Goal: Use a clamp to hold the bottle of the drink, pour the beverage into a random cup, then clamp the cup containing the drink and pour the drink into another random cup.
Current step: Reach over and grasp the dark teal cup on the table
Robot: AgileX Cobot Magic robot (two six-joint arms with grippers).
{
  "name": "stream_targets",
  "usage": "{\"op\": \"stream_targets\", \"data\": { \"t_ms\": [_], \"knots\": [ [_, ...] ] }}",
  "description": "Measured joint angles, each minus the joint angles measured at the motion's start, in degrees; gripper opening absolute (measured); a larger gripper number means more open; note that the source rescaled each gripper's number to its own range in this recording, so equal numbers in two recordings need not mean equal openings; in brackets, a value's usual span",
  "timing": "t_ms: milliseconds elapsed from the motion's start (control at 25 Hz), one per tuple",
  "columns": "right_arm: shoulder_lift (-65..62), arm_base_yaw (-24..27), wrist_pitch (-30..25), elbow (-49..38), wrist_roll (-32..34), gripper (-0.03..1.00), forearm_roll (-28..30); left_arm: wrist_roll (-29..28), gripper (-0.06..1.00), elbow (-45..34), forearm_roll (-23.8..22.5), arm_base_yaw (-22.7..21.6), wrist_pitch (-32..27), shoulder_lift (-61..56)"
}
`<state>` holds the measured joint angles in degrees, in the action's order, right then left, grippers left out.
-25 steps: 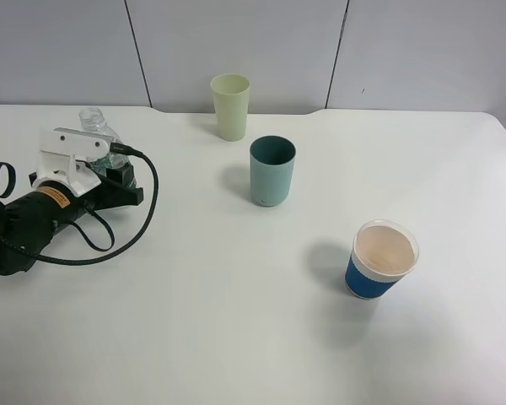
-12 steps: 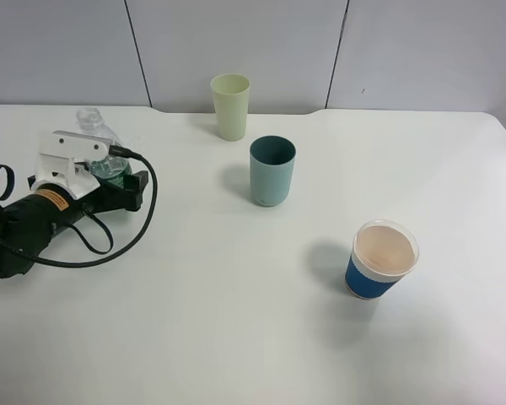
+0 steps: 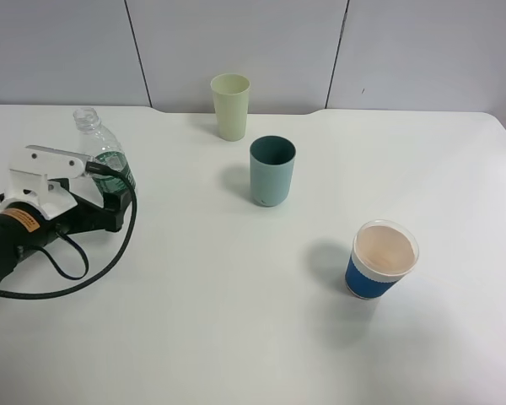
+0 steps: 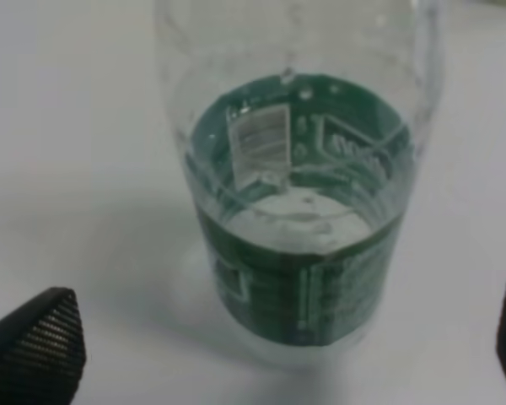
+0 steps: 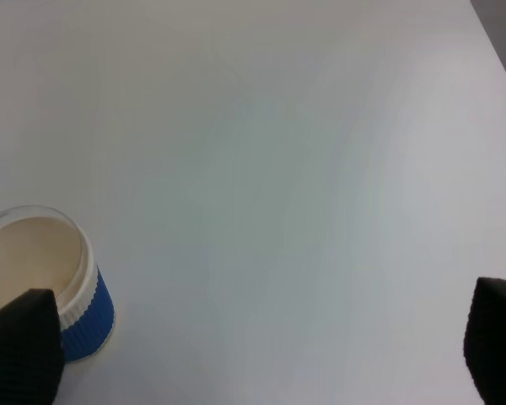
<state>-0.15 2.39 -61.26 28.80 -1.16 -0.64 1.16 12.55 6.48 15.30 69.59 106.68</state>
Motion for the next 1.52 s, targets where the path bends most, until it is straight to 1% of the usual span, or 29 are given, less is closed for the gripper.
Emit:
{"op": "stream_targets", "data": {
  "t_ms": [120,320,600,720,800,920,1000,1160,1200,1240,1320,1400,1520],
  "knots": [
    [0.0,0.0,0.0,0.0,0.0,0.83,0.0,0.0,0.98,-2.2,1.1,0.0,0.0,-3.6],
    [0.0,0.0,0.0,0.0,0.0,0.83,0.0,0.0,0.98,-4.8,7.3,0.0,0.0,-10.7],
    [0.0,0.0,0.0,0.0,0.0,0.83,0.0,0.5,0.98,-5.5,8.8,0.0,-0.1,-24.6],
    [0.0,0.0,0.0,0.0,0.0,0.83,0.0,1.3,0.99,-5.5,9.2,0.0,-3.7,-32.5],
    [0.0,0.0,0.0,0.0,0.0,0.83,0.0,1.4,0.99,-4.8,9.6,0.0,-8.5,-37.9],
    [0.0,0.0,0.0,0.0,0.0,0.83,0.0,3.6,0.99,-2.3,9.3,0.0,-20.1,-46.8],
    [0.0,0.0,0.0,0.0,0.0,0.83,0.0,5.7,0.99,0.1,8.1,0.0,-28.2,-51.8],
    [0.0,0.0,0.0,0.0,0.0,0.83,0.0,9.1,0.99,6.6,3.7,0.0,-46.1,-59.7],
    [0.0,0.0,0.0,0.0,0.0,0.83,0.0,9.4,0.99,8.5,2.3,0.0,-50.2,-61.1],
    [0.0,0.0,0.0,0.0,0.0,0.83,0.0,9.7,0.99,10.5,1.1,0.0,-56.2,-62.2],
    [0.0,0.0,0.0,0.0,0.0,0.83,0.0,10.1,0.99,14.0,-1.0,0.0,-65.6,-63.4],
    [0.0,0.0,0.0,0.0,0.0,0.83,0.0,10.2,0.99,17.1,-2.6,0.0,-74.0,-64.0],
    [0.0,0.0,0.0,0.0,0.0,0.83,0.0,10.2,0.99,19.7,-3.7,-0.8,-81.6,-64.5]
  ]
}}
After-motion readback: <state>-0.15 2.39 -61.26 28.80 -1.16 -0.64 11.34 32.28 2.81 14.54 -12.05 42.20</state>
